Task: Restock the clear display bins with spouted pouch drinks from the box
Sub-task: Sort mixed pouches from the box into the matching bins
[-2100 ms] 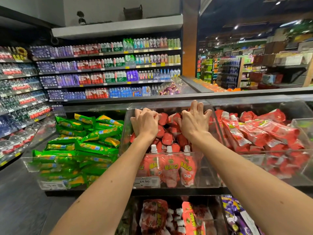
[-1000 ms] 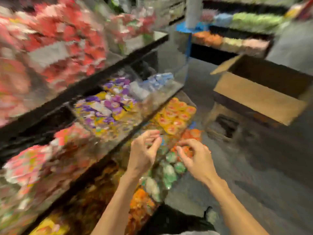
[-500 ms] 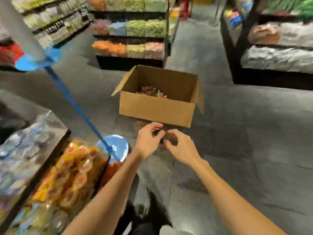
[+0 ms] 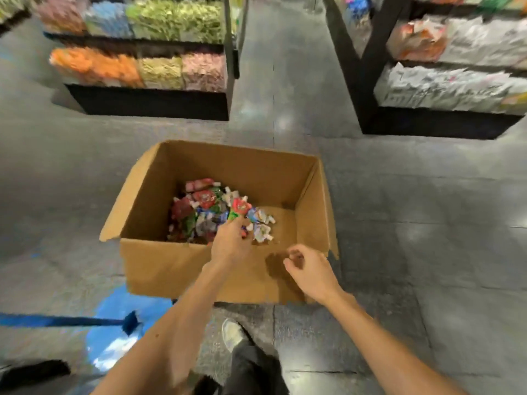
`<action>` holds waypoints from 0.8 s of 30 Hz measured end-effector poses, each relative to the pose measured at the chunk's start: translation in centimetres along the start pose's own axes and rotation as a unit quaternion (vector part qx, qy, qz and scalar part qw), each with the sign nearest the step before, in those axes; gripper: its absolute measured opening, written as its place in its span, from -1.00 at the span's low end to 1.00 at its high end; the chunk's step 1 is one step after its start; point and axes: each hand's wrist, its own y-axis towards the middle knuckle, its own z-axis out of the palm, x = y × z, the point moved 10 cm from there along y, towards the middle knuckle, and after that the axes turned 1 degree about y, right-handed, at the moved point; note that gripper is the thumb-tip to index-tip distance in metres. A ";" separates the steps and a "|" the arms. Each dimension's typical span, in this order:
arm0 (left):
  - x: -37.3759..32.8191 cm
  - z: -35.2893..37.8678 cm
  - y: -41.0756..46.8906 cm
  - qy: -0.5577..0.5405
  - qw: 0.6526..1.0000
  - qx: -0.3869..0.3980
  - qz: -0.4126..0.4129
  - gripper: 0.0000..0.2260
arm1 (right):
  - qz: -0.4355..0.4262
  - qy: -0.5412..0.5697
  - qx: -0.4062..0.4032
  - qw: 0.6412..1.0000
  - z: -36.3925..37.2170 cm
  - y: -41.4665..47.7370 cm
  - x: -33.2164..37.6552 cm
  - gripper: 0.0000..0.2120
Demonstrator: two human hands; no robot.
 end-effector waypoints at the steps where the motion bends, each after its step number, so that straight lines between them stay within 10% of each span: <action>1: 0.9 0.8 1.7 -0.008 0.999 0.028 -0.019 -0.68 | 0.006 -0.015 0.007 1.000 0.1 1.9 -0.2 -0.72; 8: 8.4 7.9 9.2 -0.003 0.962 0.208 -0.178 -0.70 | 0.077 -0.071 0.136 0.985 3.2 12.0 -3.0 -0.70; 16: 18.1 11.0 13.3 0.103 0.912 0.126 -0.375 -0.13 | 0.112 -0.124 0.276 0.947 13.3 24.6 -8.1 -0.62; 24: 17.3 15.5 16.6 0.174 0.898 0.117 -0.388 0.10 | -0.009 -0.304 0.191 0.933 17.0 35.0 -9.2 0.11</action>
